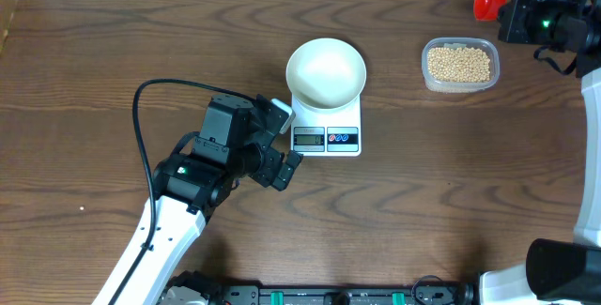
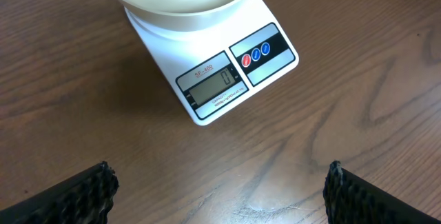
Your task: Scoop item into bowl and weigh 50g on scale
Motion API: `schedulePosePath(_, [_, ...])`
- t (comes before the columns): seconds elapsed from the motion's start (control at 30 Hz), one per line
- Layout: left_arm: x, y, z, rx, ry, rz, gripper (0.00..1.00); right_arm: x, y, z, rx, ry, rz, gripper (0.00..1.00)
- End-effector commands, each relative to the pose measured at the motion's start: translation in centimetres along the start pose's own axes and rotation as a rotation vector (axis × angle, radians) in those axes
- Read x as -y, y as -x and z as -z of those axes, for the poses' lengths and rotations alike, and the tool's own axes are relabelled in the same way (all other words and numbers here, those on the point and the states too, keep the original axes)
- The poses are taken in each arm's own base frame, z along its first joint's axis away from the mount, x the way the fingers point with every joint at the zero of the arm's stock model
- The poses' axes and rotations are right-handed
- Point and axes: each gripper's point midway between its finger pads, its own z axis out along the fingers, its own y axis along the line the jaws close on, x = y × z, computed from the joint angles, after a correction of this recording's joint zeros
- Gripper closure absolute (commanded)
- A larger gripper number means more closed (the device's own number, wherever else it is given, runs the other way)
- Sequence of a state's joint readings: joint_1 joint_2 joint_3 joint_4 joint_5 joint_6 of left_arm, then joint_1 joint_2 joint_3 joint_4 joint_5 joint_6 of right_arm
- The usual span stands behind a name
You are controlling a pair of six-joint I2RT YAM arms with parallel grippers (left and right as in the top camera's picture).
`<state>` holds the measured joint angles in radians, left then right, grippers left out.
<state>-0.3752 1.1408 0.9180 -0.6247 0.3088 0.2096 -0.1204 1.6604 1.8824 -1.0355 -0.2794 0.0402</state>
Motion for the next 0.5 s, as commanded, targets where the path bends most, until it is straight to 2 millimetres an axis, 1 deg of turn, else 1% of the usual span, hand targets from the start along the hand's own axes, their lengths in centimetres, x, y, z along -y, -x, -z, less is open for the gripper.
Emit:
schedulePosePath(0.0, [-0.05,-0.37,-0.23,-0.014,0.003,0.007,0.02,-0.04,0.63,0.68,0.021,-0.005,0.016,0.99])
schedulePosePath(0.2, [-0.05,-0.37,-0.23,-0.014,0.003,0.006,0.02,-0.02,0.48,0.68,0.015,-0.006,0.015,0.99])
schedulePosePath(0.47, [-0.05,-0.37,-0.23,-0.014,0.003,0.006,0.02,-0.01,-0.23,0.66,-0.013,-0.006,0.006,0.99])
